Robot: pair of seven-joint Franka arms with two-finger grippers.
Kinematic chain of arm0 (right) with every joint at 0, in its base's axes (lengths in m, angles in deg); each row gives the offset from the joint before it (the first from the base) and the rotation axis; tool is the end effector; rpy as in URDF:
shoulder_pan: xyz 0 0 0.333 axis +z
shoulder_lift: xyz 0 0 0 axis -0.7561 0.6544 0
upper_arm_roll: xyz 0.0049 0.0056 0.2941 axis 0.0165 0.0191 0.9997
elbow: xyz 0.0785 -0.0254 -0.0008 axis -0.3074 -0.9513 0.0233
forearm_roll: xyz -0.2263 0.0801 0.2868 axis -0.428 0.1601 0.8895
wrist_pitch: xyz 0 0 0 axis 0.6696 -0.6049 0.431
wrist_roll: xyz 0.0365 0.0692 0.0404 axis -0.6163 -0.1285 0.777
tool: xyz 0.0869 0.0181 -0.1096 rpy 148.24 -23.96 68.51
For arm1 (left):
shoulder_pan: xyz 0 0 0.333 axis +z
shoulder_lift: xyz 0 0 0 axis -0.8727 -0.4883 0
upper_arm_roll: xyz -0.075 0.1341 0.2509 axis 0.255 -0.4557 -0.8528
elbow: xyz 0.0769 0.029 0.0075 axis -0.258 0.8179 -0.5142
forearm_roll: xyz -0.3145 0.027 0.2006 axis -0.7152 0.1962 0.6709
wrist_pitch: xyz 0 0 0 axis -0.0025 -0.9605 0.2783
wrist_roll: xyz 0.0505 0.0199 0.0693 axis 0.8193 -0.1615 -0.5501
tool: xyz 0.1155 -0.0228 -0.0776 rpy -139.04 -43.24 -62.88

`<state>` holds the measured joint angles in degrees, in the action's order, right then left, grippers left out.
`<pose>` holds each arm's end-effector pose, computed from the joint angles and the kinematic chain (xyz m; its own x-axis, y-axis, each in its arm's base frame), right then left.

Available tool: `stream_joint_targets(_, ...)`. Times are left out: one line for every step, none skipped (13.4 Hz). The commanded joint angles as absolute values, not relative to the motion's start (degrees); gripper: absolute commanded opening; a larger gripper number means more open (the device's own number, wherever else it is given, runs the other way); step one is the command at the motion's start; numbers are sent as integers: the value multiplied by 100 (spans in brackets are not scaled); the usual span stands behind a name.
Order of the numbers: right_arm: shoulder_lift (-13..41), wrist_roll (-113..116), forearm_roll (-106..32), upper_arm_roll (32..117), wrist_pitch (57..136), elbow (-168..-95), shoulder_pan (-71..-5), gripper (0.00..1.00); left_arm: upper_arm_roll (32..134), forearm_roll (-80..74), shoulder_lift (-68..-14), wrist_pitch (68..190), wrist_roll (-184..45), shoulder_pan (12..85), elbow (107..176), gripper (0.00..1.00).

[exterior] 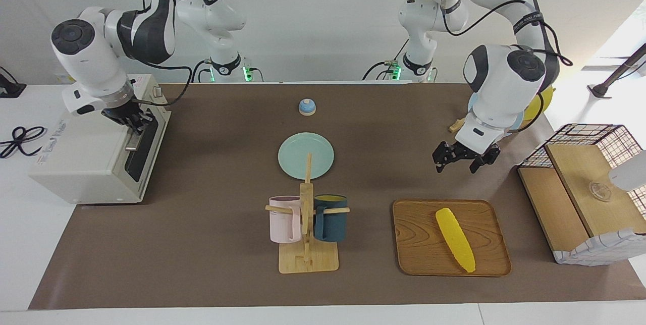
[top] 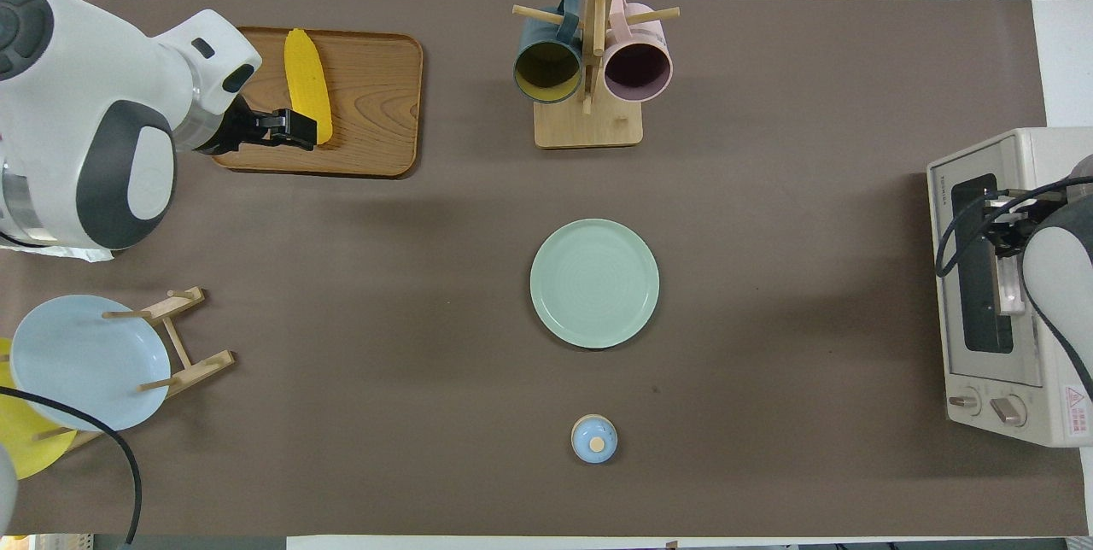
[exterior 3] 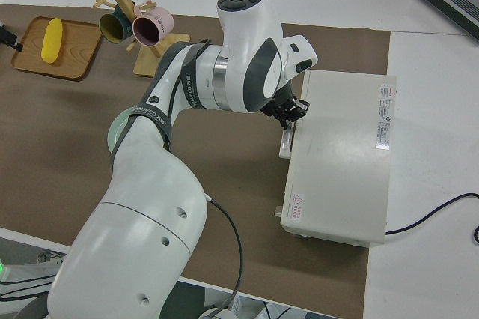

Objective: Put corn in oven
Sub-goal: 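Grasp the corn with the left gripper while the right gripper opens the oven door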

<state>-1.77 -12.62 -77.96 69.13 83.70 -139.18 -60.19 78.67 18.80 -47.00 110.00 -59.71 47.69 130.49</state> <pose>0.5133 -0.1018 0.4247 0.9720 -0.2126 -0.0998 -0.1928 -0.9649 0.1781 0.6132 -0.1331 0.3929 0.9916 -0.0863 0.0962 -0.0916 -0.9944 0.0522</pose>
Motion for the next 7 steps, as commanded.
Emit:
stream_joint_targets(-329,-847,-7963,6941,8529,-14154,-6125,0,7803,1799,-5518,11237,-6042,4645,12414,100)
stream_joint_targets(-329,-776,-7982,6941,8538,-14163,-6134,0,7794,1817,-5878,11211,-6042,4662,12037,100)
stream_joint_targets(-329,-766,-7982,6941,8564,-14172,-6160,0,7777,1817,-6230,11228,-6050,4679,11642,100)
stream_joint_targets(-329,-766,-7982,6950,8573,-14216,-6204,0,7759,1826,-6529,11263,-6050,4697,11334,100)
stream_joint_targets(-329,-775,-7973,6950,8573,-14233,-6205,0,7715,1843,-6775,11298,-6050,4723,11104,100)
stream_joint_targets(-329,-792,-7947,6959,8582,-14242,-6205,0,7602,1843,-6848,11472,-6033,4732,11041,100)
stream_joint_targets(-329,-792,-7929,6959,8617,-14242,-6187,0,7592,1861,-6892,11631,-6033,4750,11041,100)
